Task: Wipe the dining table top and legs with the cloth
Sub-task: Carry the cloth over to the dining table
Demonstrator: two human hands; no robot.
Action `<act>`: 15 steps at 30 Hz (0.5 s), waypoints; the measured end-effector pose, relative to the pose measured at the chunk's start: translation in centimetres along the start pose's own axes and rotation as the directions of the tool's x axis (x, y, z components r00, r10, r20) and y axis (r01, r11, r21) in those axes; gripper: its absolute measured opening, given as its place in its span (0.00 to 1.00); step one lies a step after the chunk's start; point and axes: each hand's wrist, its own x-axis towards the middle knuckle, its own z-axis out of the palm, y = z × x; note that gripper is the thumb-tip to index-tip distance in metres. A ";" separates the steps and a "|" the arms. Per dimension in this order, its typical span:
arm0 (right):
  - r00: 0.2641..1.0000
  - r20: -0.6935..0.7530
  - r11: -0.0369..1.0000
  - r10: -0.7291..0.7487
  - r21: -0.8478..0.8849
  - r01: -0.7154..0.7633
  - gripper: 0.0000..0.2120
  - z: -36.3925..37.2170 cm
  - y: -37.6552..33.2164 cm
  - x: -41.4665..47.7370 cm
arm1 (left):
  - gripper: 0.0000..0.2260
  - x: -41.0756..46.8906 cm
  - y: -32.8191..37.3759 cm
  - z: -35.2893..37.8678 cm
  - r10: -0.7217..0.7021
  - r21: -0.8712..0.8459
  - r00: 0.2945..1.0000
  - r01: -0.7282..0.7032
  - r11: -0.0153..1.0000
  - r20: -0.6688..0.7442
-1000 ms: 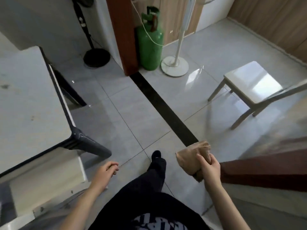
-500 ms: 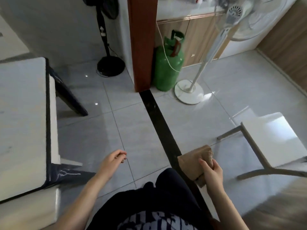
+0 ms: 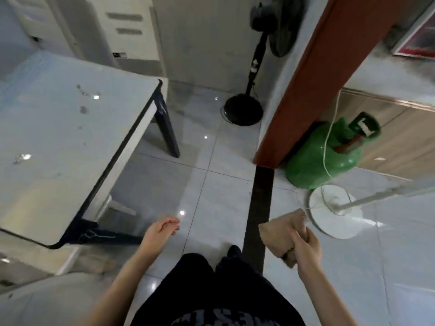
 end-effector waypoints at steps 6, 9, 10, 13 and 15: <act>0.940 0.328 0.968 -0.092 -0.193 0.163 0.07 7.7 -7.4 8.0 | 0.09 0.1 0.8 -0.3 -0.167 -0.219 0.961 0.118 0.968 -0.221; 0.887 0.452 0.954 -0.098 -0.210 0.213 0.08 12.8 -9.7 10.1 | 0.06 1.1 0.5 -0.9 -0.241 -0.283 0.935 0.165 0.945 -0.260; 0.864 0.492 0.951 -0.108 -0.203 0.235 0.09 14.6 -10.2 10.9 | 0.05 1.7 0.5 -1.2 -0.262 -0.297 0.926 0.178 0.938 -0.273; 0.822 0.563 0.935 -0.093 -0.234 0.266 0.11 19.7 -12.0 13.0 | 0.06 4.1 1.0 -2.6 -0.302 -0.302 0.902 0.208 0.930 -0.310; 0.799 0.595 0.926 -0.092 -0.243 0.288 0.13 23.1 -13.4 14.3 | 0.06 6.3 2.1 -4.1 -0.303 -0.315 0.893 0.198 0.928 -0.332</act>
